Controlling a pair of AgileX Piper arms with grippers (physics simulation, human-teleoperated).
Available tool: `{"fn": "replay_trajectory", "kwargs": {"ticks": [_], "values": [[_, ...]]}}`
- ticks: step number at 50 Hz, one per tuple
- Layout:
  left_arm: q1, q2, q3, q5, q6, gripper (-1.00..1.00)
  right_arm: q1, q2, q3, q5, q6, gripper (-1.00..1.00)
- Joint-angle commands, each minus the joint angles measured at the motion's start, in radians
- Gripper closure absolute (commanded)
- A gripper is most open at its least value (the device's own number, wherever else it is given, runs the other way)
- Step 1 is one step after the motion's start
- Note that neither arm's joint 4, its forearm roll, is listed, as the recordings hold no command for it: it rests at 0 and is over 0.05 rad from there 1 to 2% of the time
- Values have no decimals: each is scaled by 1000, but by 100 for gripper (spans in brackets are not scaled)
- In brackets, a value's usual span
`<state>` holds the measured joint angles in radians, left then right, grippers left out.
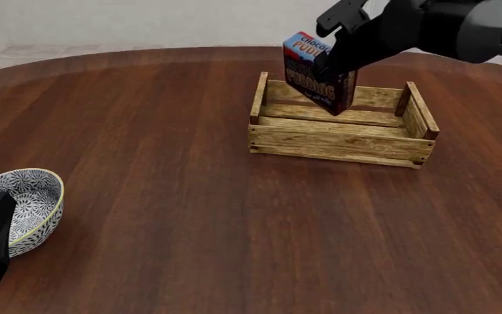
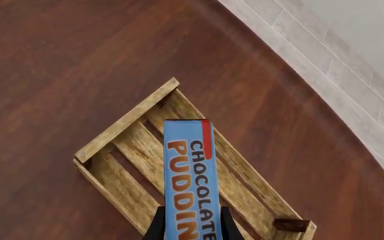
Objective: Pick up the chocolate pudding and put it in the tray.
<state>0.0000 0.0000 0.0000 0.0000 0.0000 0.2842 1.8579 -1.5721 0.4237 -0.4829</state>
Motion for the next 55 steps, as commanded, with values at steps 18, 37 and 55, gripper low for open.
{"fn": "replay_trajectory", "kwargs": {"ticks": [18, 37, 55], "values": [[0, 0, 0, 0, 0, -100, -1, 48, -16, -21, 19, 100], [0, 0, 0, 0, 0, -100, 9, 68, -10, -41, 16, 100], [0, 0, 0, 0, 0, -100, 10, 101, -24, -57, 23, 100]]}}
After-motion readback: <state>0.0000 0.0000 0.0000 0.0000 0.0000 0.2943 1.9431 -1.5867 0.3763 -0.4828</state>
